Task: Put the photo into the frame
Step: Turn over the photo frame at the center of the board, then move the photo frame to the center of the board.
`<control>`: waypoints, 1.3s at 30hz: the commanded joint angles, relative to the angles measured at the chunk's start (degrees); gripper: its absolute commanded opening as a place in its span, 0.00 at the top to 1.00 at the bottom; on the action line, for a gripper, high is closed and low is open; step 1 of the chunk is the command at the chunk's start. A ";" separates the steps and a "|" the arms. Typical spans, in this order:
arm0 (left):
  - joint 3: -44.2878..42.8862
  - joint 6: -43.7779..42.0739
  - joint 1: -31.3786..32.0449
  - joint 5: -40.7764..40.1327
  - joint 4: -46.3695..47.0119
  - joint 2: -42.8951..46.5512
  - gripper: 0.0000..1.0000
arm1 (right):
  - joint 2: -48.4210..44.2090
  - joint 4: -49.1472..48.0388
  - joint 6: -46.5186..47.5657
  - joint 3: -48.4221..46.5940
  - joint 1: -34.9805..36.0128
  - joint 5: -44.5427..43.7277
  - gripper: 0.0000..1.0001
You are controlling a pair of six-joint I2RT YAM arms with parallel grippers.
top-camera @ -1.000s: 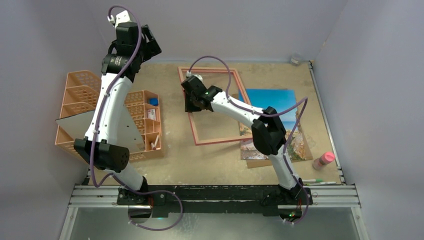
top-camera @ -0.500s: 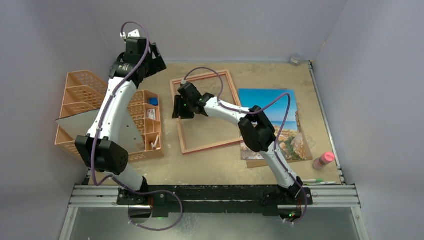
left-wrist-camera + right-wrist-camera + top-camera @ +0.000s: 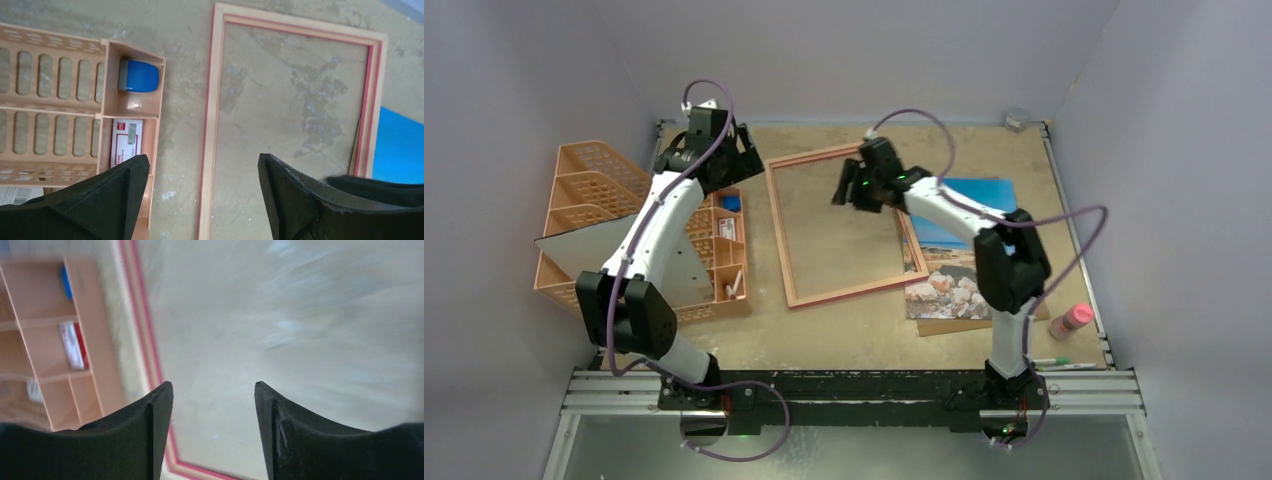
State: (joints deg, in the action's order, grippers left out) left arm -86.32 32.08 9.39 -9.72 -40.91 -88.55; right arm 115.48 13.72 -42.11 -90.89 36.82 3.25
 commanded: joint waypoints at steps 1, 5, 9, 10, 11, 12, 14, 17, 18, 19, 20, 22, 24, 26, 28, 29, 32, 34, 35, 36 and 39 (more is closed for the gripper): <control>1.26 1.50 -0.33 3.96 2.71 -0.26 0.18 | -10.63 3.55 6.68 6.36 -8.03 -12.39 0.35; 2.63 2.29 -0.11 9.06 4.95 -2.02 0.19 | -11.90 7.52 10.40 11.70 -13.57 -14.72 0.32; 5.00 4.10 1.04 13.76 7.87 -3.82 0.20 | -10.48 8.75 13.54 13.29 -15.52 -11.57 0.30; 5.36 4.44 1.77 14.24 8.38 -4.47 0.20 | -9.83 9.04 14.21 13.29 -15.55 -10.30 0.30; 5.57 4.56 2.36 14.62 8.86 -5.27 0.20 | -8.99 9.50 14.75 13.09 -15.55 -8.62 0.30; 5.71 4.57 2.91 14.88 9.20 -6.10 0.20 | -7.96 10.09 15.30 12.67 -15.55 -6.72 0.31; 5.58 4.52 3.98 15.03 9.35 -7.80 0.20 | -5.85 10.65 16.29 11.97 -15.55 -5.45 0.31; 5.22 4.40 5.02 15.09 9.26 -10.28 0.21 | -5.02 10.36 17.76 11.89 -15.55 -3.73 0.31; 5.13 4.40 5.22 15.23 9.30 -10.86 0.21 | -5.17 10.11 17.88 12.11 -15.53 -3.39 0.32; 5.11 4.40 5.40 15.25 9.49 -11.21 0.21 | -5.36 9.77 17.97 12.32 -15.55 -1.86 0.32; 5.05 4.40 5.58 15.32 9.64 -11.54 0.21 | -5.48 9.57 18.06 12.44 -15.55 -0.60 0.34; 4.90 4.32 5.85 15.47 9.87 -12.09 0.21 | -5.28 9.60 18.54 12.51 -15.55 2.70 0.37; 4.56 4.15 6.11 15.56 9.88 -12.60 0.21 | -5.01 9.67 18.41 12.30 -15.55 4.99 0.38; 4.29 4.10 6.30 15.67 9.84 -12.82 0.21 | -5.36 9.00 17.85 12.69 -15.55 7.29 0.40; 4.32 4.05 6.55 15.78 9.93 -13.07 0.21 | -5.76 8.43 17.26 12.83 -15.55 9.46 0.40; 4.37 4.05 6.67 15.78 9.97 -13.13 0.21 | -5.81 8.10 16.97 12.96 -15.55 10.97 0.40; 4.48 4.12 6.98 16.03 10.14 -13.54 0.21 | -5.54 6.78 16.14 13.26 -15.55 14.88 0.40; 4.57 4.20 7.20 16.21 10.23 -13.83 0.21 | -5.02 6.42 15.69 13.66 -15.54 17.53 0.39; 4.71 4.22 7.36 16.34 10.35 -13.90 0.21 | -4.73 6.27 15.58 13.70 -15.55 18.93 0.39; 4.80 4.29 7.46 16.50 10.53 -13.86 0.21 | -4.44 6.17 15.42 13.75 -15.55 20.66 0.39; 4.93 4.25 7.81 17.19 11.14 -13.90 0.21 | -4.55 5.23 15.62 13.60 -15.66 24.36 0.38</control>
State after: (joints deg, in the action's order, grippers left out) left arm -80.97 35.55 16.60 5.91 -32.21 -102.35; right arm 111.50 20.69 -25.89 -77.41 21.08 19.16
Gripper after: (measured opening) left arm 0.790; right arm 0.611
